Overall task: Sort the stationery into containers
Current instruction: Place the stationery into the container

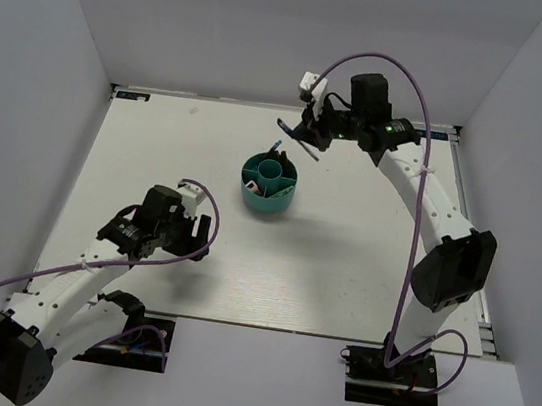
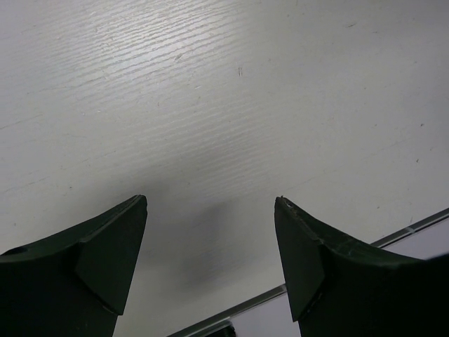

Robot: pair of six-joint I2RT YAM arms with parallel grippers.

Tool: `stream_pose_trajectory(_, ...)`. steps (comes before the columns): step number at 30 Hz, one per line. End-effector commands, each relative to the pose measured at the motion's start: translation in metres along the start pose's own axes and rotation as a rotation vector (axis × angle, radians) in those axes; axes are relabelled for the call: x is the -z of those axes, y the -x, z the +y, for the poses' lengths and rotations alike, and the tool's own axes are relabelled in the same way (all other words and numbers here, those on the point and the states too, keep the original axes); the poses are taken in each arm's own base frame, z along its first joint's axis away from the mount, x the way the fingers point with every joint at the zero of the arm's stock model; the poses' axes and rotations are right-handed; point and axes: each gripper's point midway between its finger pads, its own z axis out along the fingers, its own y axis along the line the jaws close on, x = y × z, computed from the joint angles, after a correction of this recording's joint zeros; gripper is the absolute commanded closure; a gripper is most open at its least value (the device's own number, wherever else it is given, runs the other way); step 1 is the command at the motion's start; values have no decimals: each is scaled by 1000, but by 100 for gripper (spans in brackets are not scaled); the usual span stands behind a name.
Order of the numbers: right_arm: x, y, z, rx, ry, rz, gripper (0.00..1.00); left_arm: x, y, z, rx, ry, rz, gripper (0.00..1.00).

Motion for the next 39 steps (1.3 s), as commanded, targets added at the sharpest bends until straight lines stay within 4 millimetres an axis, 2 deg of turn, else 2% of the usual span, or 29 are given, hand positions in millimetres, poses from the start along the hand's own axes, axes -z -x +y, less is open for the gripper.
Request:
stream_pose_trajectory(1, -23, 42, -7, -337, 38, -243, 100, 2, 6, 4, -4, 22, -14, 17)
stream_pose_trajectory(3, -34, 55, -8, -370, 119, -308, 100, 1, 5, 5, -3, 25, -10, 17)
stream_pose_trajectory(4, -37, 54, -4, -451, 145, -316, 100, 1, 5, 6, -4, 31, -9, 17)
stream_pose_trajectory(5, -45, 52, 1, -460, 199, -346, 100, 1, 6, 6, -8, 32, -9, 17)
stream_pose_trajectory(6, -43, 62, -2, -427, 213, -403, 100, 0, 4, 7, -7, 36, -2, 17)
stream_pose_trajectory(7, -46, 62, 7, -501, 286, -412, 100, -1, 3, 8, -7, 42, 5, 17)
stream_pose_trajectory(9, -55, 65, -2, -442, 291, -493, 100, -2, 2, 9, -10, 45, 12, 17)
stream_pose_trajectory(10, -55, 67, 2, -494, 333, -502, 100, -3, 1, 10, -8, 49, 19, 17)
stream_pose_trajectory(11, -54, 75, 0, -442, 333, -548, 100, -3, 0, 11, -7, 53, 28, 17)
stream_pose_trajectory(15, -72, 55, -4, -438, 373, -570, 100, -4, -1, 14, -9, 66, 32, 17)
stream_pose_trajectory(20, -79, 33, 3, -442, 405, -554, 100, -4, 0, 14, 4, 60, 30, 17)
stream_pose_trajectory(26, -89, -2, -2, -447, 379, -508, 100, -4, 2, 14, 4, 59, 24, 17)
stream_pose_trajectory(35, -108, -25, -18, -425, 331, -452, 100, -4, -1, 17, 6, 69, 34, 17)
stream_pose_trajectory(39, -112, -30, -13, -429, 347, -435, 100, -4, 0, 17, 5, 72, 31, 17)
